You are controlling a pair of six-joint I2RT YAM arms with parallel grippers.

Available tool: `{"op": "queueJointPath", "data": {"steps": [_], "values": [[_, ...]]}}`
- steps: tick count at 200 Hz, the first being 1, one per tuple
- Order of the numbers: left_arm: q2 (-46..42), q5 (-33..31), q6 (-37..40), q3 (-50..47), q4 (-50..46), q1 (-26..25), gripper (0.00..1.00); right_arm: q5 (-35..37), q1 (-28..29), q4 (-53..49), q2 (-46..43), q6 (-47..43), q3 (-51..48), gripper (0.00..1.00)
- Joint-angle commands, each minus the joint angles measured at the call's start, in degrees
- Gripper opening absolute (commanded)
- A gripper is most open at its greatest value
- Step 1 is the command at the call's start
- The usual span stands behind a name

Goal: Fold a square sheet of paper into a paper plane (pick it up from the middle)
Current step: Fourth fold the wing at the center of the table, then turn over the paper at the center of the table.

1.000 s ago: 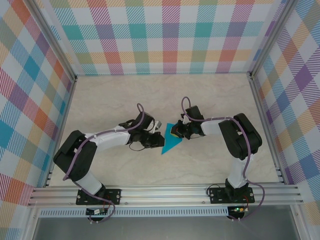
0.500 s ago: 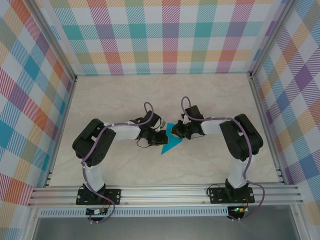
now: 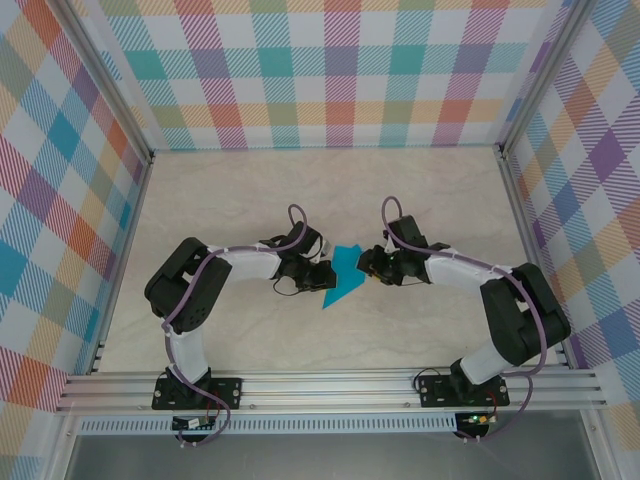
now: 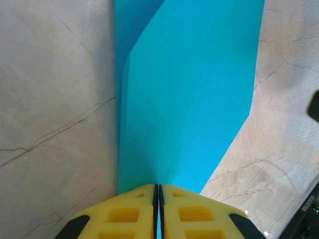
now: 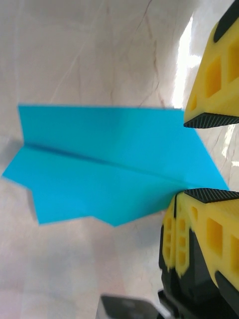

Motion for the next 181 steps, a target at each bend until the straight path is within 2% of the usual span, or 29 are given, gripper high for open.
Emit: {"op": "queueJointPath", "data": {"steps": [1,57,115,181], "values": [[-1.98,1.02,1.11,-0.01,-0.29,-0.24,0.13,-0.37,-0.24,0.07,0.48,1.21,-0.86,0.39],[-3.8,-0.9,3.57,1.8,-2.66,-0.24,0.18,-2.68,-0.18,3.34,3.74,2.54,-0.71,0.4],[-1.91,-3.67,5.17,3.22,-4.64,-0.23,0.2,-3.81,-0.24,5.0,6.25,2.81,-0.67,0.4],[0.93,-2.75,5.19,3.85,-4.73,-0.24,0.2,-5.7,-0.24,7.53,7.79,3.74,-1.29,0.38]]}}
